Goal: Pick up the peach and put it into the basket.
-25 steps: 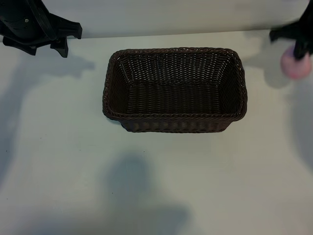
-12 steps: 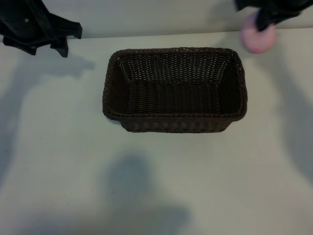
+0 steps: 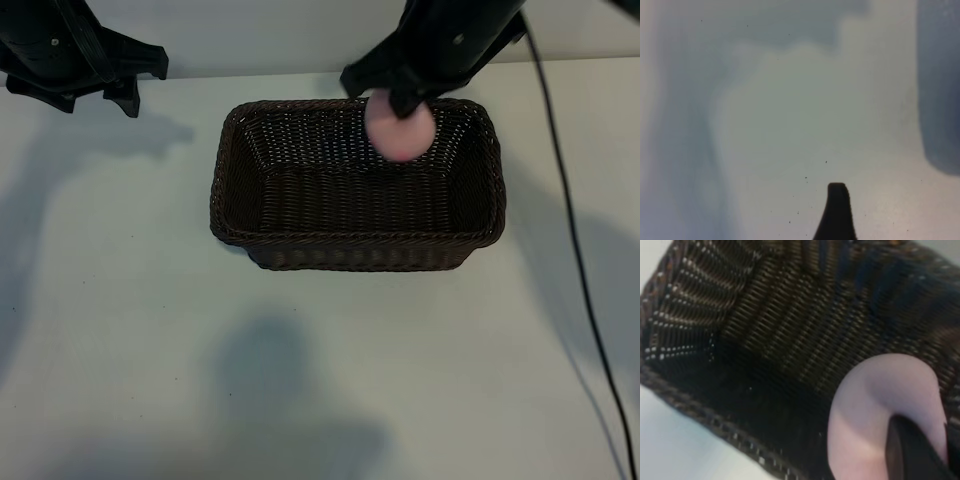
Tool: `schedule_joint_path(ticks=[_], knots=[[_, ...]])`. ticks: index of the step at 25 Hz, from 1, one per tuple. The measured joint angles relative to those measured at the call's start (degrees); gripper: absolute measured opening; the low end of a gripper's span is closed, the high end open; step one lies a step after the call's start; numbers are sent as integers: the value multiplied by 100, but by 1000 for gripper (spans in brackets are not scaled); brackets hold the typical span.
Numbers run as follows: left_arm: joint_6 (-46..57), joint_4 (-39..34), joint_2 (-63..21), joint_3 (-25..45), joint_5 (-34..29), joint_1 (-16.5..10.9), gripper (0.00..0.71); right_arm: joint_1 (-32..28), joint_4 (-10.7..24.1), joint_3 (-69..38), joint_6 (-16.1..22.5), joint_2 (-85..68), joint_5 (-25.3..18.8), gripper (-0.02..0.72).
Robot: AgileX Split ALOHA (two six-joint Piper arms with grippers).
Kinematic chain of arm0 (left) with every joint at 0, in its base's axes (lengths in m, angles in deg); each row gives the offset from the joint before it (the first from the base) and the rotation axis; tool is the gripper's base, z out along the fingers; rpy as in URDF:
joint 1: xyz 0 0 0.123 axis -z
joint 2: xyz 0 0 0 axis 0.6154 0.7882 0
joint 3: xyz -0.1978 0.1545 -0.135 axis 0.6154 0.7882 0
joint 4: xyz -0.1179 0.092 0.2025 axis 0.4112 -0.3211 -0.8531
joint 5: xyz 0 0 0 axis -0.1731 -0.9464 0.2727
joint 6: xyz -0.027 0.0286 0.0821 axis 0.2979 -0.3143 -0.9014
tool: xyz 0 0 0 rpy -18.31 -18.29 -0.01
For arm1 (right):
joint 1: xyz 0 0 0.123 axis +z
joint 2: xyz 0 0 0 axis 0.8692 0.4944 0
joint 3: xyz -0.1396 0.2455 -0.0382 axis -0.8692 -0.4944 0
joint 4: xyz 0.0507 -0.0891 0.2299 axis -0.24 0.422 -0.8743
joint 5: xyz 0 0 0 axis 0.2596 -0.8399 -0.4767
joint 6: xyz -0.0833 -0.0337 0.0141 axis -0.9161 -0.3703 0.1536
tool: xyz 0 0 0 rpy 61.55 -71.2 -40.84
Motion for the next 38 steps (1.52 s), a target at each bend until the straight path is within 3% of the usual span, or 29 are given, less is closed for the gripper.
schedule_joint_path(ticks=[16, 18, 22, 26, 33, 38], knots=[[-7, 5, 0, 0, 0, 0, 598, 0, -64, 6, -81, 1391, 219, 80], [-7, 5, 0, 0, 0, 0, 598, 0, -69, 69, -69, 1391, 90, 138], [-7, 5, 0, 0, 0, 0, 598, 0, -76, 590, -58, 1391, -470, 345], [-7, 5, 0, 0, 0, 0, 598, 0, -109, 1273, -58, 1383, -654, 516], [-7, 5, 0, 0, 0, 0, 598, -64, -97, 1598, -51, 1329, -672, 545], [4, 1, 0, 0, 0, 0, 598, -551, 103, 1598, -56, 1324, -678, 543]])
